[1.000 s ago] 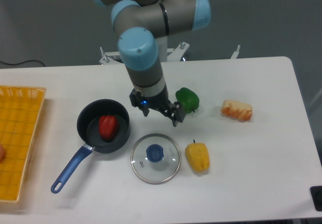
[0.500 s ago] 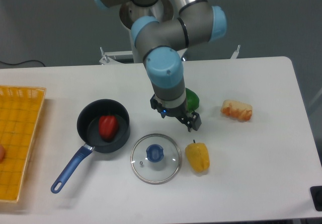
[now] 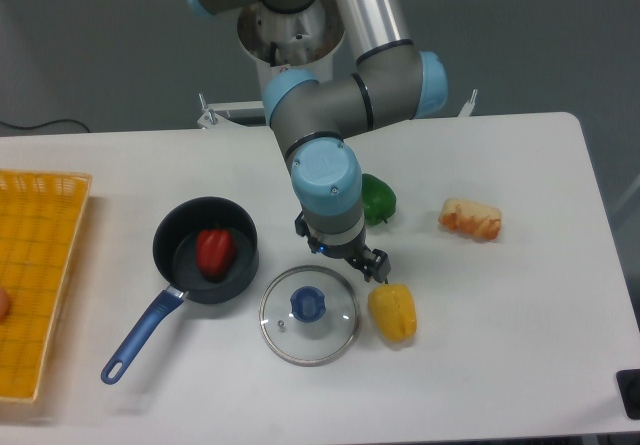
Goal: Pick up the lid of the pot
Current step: 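Move the open gripper over the blue knob of the glass lid, then lower the gripper onto the blue knob and close on it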
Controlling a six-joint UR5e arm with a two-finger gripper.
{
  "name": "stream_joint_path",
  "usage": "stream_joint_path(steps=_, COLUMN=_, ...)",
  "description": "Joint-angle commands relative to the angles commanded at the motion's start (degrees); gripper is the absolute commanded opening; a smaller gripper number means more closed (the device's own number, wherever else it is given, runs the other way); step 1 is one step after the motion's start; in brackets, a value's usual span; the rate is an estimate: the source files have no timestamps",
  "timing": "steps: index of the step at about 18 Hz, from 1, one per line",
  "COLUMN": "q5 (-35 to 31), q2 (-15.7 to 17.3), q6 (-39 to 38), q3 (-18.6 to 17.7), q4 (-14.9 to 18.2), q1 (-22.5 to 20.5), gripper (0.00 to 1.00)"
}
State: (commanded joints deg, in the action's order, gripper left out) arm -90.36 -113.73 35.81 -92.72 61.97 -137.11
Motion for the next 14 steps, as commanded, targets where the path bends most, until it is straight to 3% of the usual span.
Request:
stream_joint_path(steps=2, q5=0.1, q2=-0.18, q6=-6.08, q3=-0.26, q4=-1.15, q1=-0.26, gripper=1.0)
stream_joint_path(steps=5, q5=0.1, q2=-0.26, q6=-8.39, q3=-0.79, q4=-1.33, q1=-0.26, gripper=1.0)
stream_joint_path(steps=8, q5=-0.43, q2=-1.4, q6=-11.99, q3=-0.71, q4=-5.19, q1=0.26, gripper=1.0)
stream_joint_path(steps=14, q5=-0.25, q2=-1.84, q6=-20.16, q3=-0.79, q4=-7.38, q1=1.58, gripper=1.0)
